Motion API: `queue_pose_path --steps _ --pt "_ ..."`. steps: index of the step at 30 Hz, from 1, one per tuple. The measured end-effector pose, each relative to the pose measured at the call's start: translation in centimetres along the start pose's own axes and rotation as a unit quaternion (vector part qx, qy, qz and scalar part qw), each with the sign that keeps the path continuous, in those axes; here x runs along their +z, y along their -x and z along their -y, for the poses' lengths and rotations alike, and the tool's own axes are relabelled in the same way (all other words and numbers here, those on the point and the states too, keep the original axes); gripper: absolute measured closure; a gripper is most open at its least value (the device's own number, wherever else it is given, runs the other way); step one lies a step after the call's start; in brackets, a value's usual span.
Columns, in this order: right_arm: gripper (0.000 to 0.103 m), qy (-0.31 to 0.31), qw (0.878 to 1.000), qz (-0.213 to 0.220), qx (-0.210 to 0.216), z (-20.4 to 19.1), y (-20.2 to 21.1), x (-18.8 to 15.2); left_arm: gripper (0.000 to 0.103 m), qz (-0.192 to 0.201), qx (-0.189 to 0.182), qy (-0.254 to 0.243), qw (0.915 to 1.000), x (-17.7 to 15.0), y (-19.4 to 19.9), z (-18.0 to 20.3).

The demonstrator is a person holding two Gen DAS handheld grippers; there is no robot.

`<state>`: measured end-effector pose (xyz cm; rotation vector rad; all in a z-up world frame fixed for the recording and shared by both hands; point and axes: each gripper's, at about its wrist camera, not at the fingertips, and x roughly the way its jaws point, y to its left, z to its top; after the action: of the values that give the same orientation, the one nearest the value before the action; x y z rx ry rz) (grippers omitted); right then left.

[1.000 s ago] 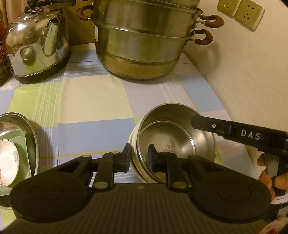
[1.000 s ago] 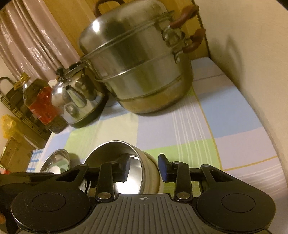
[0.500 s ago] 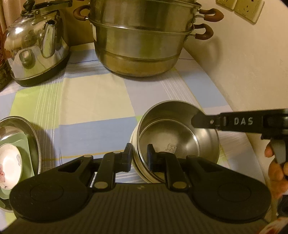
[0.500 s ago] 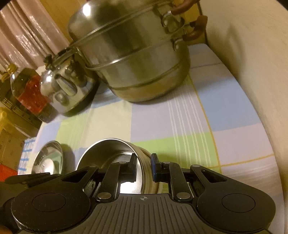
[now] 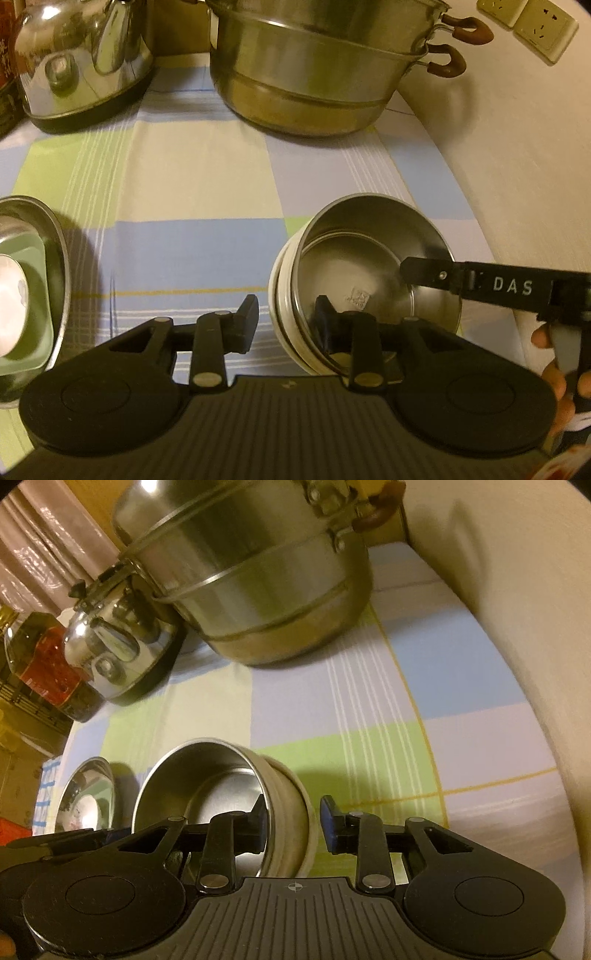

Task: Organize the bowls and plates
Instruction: 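Lift the stacked bowls off the cloth with the right tool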

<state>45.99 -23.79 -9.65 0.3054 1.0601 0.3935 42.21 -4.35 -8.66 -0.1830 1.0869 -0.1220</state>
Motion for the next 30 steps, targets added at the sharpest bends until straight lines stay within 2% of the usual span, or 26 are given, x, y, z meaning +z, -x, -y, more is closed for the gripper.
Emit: queue_pose_path --steps 11,20,30 --pt "0.074 -0.011 1.0 -0.011 -0.006 0.1 -1.3 -0.4 0.077 0.001 -0.004 -0.006 1.0 -0.2 -0.8 0.2" --pt "0.08 0.006 1.0 -0.022 -0.014 -0.5 -1.4 -0.5 0.077 0.005 0.004 -0.005 1.0 -0.7 -0.3 -0.2" --pt "0.08 0.033 0.998 -0.059 0.017 -4.0 -2.1 -1.9 0.077 0.003 0.025 0.037 0.999 -3.3 2.2 -4.0"
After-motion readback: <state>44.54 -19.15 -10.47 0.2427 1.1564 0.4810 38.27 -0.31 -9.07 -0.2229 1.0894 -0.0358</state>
